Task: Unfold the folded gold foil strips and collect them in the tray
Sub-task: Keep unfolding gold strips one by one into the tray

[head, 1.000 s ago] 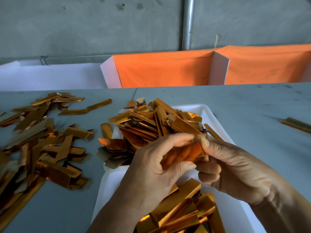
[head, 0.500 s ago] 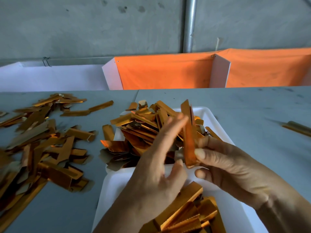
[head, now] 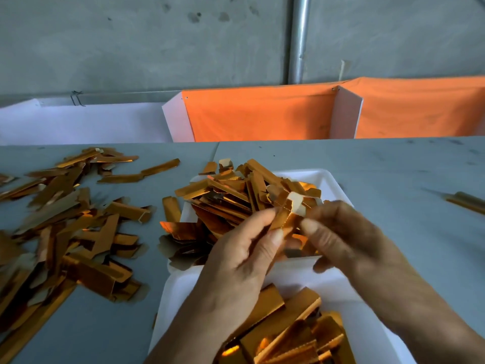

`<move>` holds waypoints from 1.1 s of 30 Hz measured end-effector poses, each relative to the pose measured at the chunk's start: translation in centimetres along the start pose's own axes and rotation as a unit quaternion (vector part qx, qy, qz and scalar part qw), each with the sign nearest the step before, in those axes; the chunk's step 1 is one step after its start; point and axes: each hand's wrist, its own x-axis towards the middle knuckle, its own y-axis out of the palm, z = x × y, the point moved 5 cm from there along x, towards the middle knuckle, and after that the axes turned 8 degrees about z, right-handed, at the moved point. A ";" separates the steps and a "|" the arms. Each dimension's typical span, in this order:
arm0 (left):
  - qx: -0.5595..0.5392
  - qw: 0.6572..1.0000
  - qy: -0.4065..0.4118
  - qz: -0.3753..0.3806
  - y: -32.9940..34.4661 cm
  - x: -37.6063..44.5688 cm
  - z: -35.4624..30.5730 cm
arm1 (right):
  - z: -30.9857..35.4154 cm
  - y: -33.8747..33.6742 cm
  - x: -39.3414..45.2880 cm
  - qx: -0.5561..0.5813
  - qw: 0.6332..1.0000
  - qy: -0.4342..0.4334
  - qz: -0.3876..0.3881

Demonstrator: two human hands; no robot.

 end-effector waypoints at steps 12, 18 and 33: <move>0.122 0.992 -0.002 0.006 0.5 -0.1 -0.4 | -1.1 -0.6 0.4 0.169 0.985 0.015 0.018; 0.133 0.991 0.015 -0.028 0.1 -0.2 -0.6 | -0.9 -0.4 0.4 0.186 0.981 0.018 0.059; 0.061 0.997 0.034 -0.008 -0.5 -0.4 -0.7 | 1.2 -0.6 -0.1 0.041 0.991 -0.095 0.085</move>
